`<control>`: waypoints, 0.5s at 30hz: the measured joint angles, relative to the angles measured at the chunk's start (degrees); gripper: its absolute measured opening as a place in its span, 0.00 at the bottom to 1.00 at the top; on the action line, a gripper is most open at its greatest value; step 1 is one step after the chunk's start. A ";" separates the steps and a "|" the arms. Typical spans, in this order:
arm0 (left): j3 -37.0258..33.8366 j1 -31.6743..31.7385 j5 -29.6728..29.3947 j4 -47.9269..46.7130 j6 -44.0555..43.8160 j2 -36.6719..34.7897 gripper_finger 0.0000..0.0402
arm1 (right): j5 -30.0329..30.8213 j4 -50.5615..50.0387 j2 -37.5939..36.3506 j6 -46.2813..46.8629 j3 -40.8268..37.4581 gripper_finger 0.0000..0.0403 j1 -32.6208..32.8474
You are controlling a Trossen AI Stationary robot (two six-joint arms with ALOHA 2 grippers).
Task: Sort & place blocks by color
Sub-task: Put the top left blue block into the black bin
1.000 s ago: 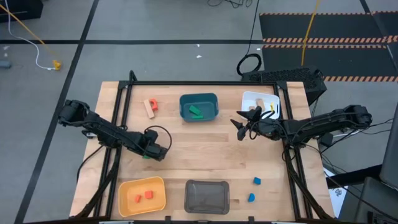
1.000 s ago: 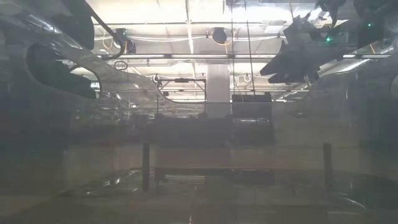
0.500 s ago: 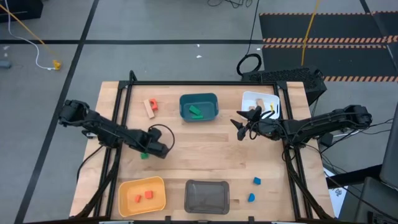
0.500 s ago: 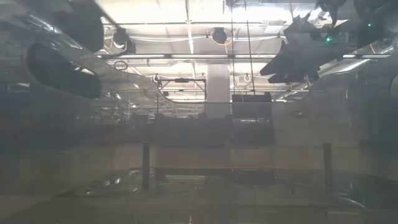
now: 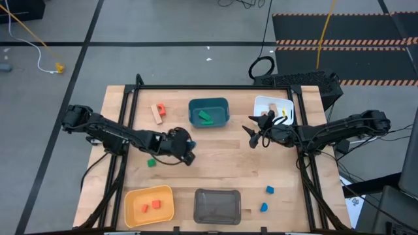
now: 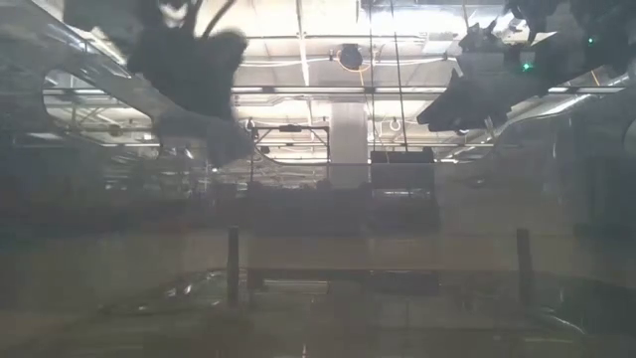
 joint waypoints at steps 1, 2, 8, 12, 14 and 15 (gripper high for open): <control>0.02 0.04 -0.02 3.89 2.28 0.00 0.15 | 0.00 0.00 0.00 -0.02 0.00 0.62 0.02; 0.04 0.08 -0.04 7.71 4.67 0.00 0.15 | 0.00 0.00 0.00 0.00 0.00 0.62 0.02; 0.04 0.62 -2.01 28.97 19.91 0.00 0.15 | 0.03 3.77 0.02 -0.31 0.00 0.62 -0.20; 0.04 1.57 -2.15 39.23 27.96 0.00 0.15 | 0.04 8.36 0.02 -1.60 0.00 0.62 -0.20; 0.07 2.15 -2.15 41.53 30.35 0.00 0.15 | 0.02 10.19 0.00 -1.58 0.02 0.62 -0.20; 0.07 2.48 -2.15 42.27 31.07 0.00 0.15 | -0.03 10.95 0.02 -1.44 0.02 0.62 -0.20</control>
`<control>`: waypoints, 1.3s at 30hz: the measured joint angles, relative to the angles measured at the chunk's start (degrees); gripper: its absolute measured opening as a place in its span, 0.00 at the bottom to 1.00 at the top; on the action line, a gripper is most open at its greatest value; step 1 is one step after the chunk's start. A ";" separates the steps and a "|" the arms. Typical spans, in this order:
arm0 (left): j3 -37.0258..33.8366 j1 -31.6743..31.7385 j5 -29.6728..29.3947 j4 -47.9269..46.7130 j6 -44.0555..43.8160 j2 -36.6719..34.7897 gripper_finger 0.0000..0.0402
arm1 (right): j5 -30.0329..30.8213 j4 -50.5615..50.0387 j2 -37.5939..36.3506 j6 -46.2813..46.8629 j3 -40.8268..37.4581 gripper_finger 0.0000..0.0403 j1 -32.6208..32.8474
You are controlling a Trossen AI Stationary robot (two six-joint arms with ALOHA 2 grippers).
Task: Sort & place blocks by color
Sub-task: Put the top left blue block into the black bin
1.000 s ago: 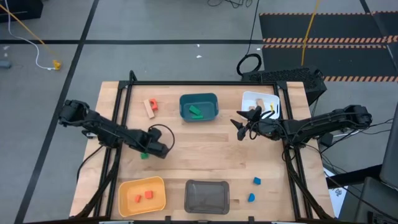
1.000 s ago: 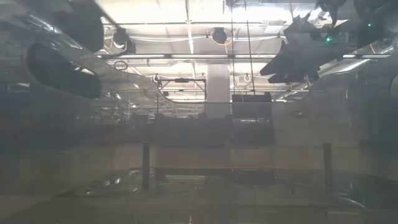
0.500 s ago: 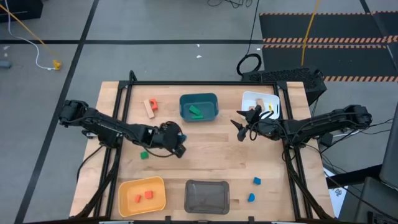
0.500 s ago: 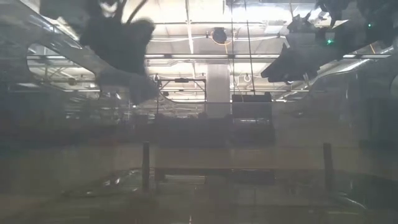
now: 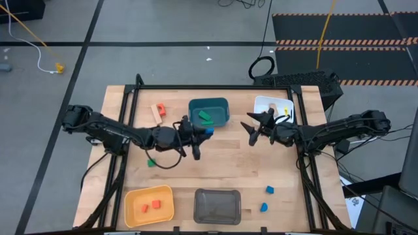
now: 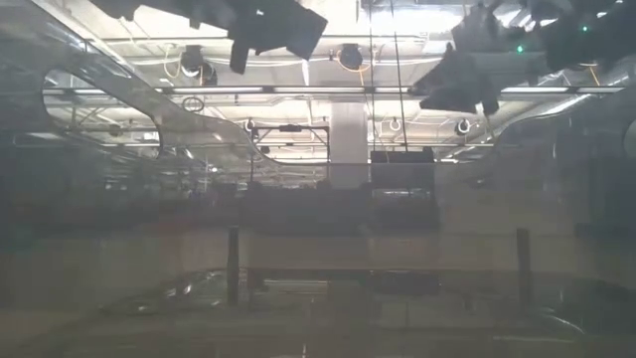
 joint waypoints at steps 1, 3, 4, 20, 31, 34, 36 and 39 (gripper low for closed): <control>0.00 0.36 -0.01 0.48 0.36 0.00 0.15 | -0.05 1.06 0.01 0.70 0.00 0.62 0.00; 0.00 1.15 0.00 0.96 0.03 0.09 0.15 | -1.41 3.01 -0.02 5.16 0.00 0.62 0.07; 0.00 1.53 0.00 1.21 -0.21 0.38 0.15 | -3.68 3.77 -0.02 8.67 0.00 0.62 0.07; 0.50 2.74 0.86 21.00 -1.85 12.28 0.15 | -14.81 16.35 3.89 18.97 0.02 0.62 4.65; 6.38 2.76 3.04 20.88 0.13 17.31 0.15 | -13.47 34.99 18.14 16.78 0.02 0.62 7.03; 6.70 2.76 3.04 20.80 0.14 17.29 0.15 | -13.56 34.95 19.25 17.57 0.02 0.62 7.02; 6.90 2.76 3.86 20.87 -0.28 17.29 0.15 | -13.56 35.29 19.81 18.41 0.02 0.62 7.02; 6.91 2.85 4.56 20.86 -1.77 17.29 0.15 | -13.84 36.22 20.42 18.02 0.02 0.62 7.02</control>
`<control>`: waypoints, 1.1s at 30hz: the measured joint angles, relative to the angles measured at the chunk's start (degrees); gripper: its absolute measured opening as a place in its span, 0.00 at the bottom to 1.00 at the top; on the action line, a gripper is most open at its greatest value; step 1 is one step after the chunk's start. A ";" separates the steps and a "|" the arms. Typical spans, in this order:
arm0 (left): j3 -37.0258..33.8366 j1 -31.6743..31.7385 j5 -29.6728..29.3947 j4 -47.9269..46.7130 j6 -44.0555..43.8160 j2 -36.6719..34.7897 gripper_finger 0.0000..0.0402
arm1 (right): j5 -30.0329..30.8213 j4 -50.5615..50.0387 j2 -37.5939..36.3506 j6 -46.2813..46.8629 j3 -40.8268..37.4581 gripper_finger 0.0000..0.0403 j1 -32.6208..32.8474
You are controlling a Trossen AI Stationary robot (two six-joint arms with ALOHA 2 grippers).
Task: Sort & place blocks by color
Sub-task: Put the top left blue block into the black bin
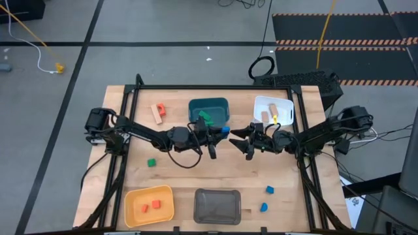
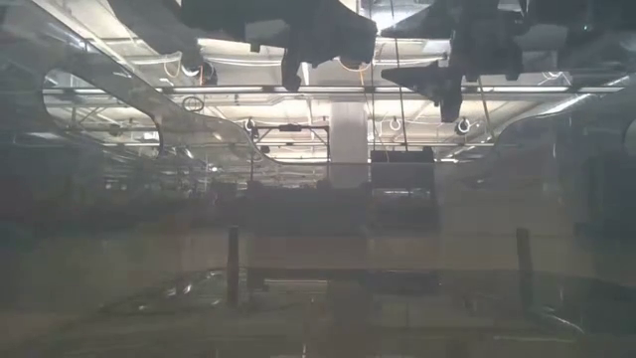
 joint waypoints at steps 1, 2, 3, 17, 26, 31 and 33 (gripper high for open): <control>0.00 -0.02 0.03 -0.02 -0.46 0.00 0.15 | -0.97 0.57 0.21 -0.09 0.00 0.62 -0.01; 0.00 -0.04 0.03 -0.01 -1.01 0.00 0.15 | -1.92 1.40 0.51 -0.10 0.00 0.62 0.00; 0.00 -0.04 0.03 0.00 -1.50 0.00 0.15 | -2.83 2.44 0.92 -0.15 0.00 0.61 0.00; 0.00 -0.68 0.30 -0.02 -4.27 0.00 0.15 | -4.31 4.23 7.00 -6.67 5.42 0.49 -0.25; 0.00 -0.92 0.53 0.15 -4.25 -0.11 0.15 | -4.46 4.31 7.00 -6.44 5.44 0.29 -0.57; 0.02 -0.89 0.67 0.69 -4.15 -0.11 0.15 | -4.56 4.48 6.97 -6.20 5.44 0.16 -0.85; 0.02 -0.92 1.04 0.82 -4.19 -0.16 0.15 | -5.02 4.56 6.93 -6.09 5.42 0.11 -1.01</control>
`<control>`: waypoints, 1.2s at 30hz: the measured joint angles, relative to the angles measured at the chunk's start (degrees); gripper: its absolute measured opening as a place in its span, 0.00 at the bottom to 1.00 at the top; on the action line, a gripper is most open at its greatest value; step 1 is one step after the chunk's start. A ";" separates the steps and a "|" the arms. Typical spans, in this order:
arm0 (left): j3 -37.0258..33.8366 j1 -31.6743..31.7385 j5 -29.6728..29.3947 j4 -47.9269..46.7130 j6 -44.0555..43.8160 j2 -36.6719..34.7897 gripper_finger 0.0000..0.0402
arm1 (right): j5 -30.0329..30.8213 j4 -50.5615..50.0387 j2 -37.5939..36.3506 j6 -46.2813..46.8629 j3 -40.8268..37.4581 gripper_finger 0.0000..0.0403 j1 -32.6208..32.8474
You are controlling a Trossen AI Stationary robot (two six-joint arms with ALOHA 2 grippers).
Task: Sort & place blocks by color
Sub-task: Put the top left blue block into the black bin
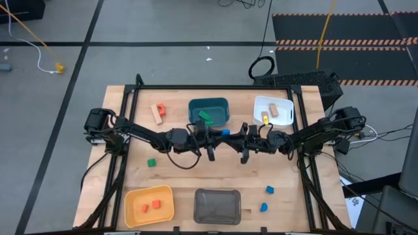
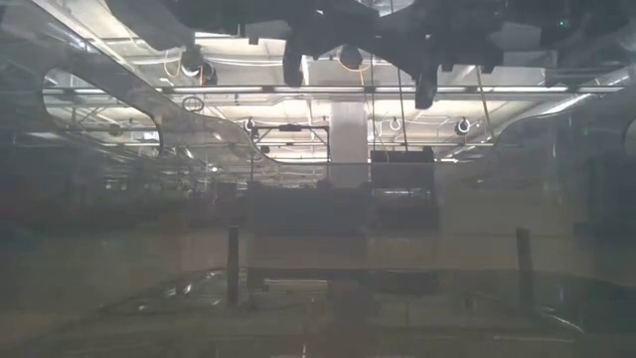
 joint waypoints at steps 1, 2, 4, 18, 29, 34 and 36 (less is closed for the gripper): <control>-0.02 -0.05 0.18 0.04 0.00 -0.04 0.15 | -0.37 0.06 0.00 0.00 0.00 0.11 -0.14; 0.00 -0.09 0.27 0.06 0.02 -0.06 0.16 | -0.95 0.14 0.00 0.00 0.00 0.11 -0.34; 0.00 -0.04 0.36 -0.05 0.09 -0.06 0.19 | -2.26 -0.04 0.00 0.03 0.00 0.10 -0.81; -0.01 0.15 0.31 -1.22 2.42 -0.25 0.38 | -7.39 -1.11 -0.14 0.85 0.02 0.09 -2.15; -0.02 1.85 0.33 -2.23 5.60 -1.26 0.55 | -9.51 -19.49 -8.06 2.66 0.04 0.09 -4.89; -0.14 2.72 0.44 -6.12 5.81 -3.61 0.59 | -13.58 -30.06 -12.78 4.80 0.04 0.09 -4.81; -0.07 3.03 0.44 -9.10 5.59 -5.15 0.59 | -15.97 -32.30 -13.52 6.24 0.04 0.09 -3.95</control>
